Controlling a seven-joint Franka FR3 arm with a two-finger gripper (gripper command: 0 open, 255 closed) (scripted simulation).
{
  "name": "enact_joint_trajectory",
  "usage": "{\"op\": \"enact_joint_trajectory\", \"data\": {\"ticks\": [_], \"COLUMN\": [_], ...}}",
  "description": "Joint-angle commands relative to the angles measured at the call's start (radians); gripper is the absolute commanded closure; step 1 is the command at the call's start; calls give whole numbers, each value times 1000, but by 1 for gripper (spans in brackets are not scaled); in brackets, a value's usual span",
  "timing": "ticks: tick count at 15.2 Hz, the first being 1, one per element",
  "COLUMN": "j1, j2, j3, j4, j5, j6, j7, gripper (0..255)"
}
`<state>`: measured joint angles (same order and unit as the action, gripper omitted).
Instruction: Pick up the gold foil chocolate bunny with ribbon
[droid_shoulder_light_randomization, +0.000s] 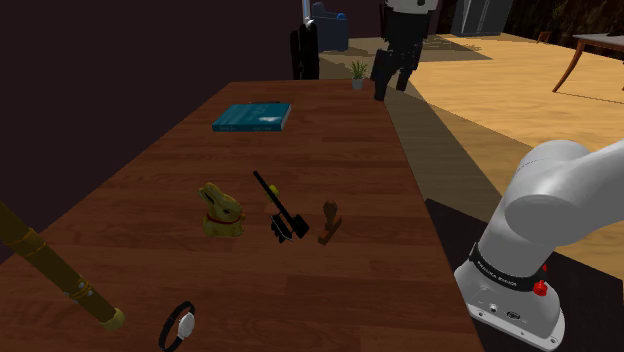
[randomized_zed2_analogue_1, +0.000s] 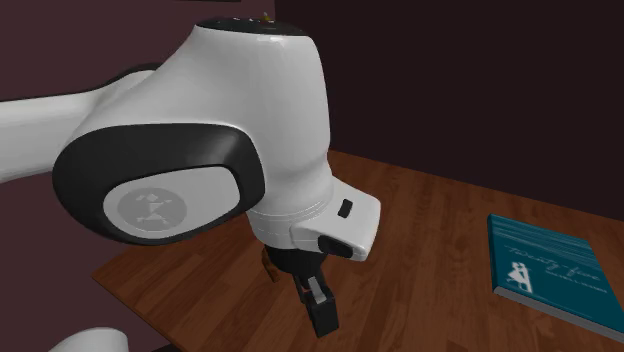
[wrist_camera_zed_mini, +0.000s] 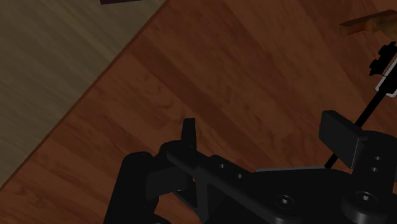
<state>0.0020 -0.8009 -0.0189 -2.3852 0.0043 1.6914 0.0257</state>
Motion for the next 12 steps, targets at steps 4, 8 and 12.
{"op": "enact_joint_trajectory", "data": {"ticks": [4, 8, 12], "j1": [27, 59, 84], "j2": [55, 140, 237], "j3": [51, 119, 186], "j4": [6, 30, 70], "j5": [30, 62, 81], "j6": [56, 130, 198], "j7": [42, 96, 150], "gripper": [0, 0, 0]}}
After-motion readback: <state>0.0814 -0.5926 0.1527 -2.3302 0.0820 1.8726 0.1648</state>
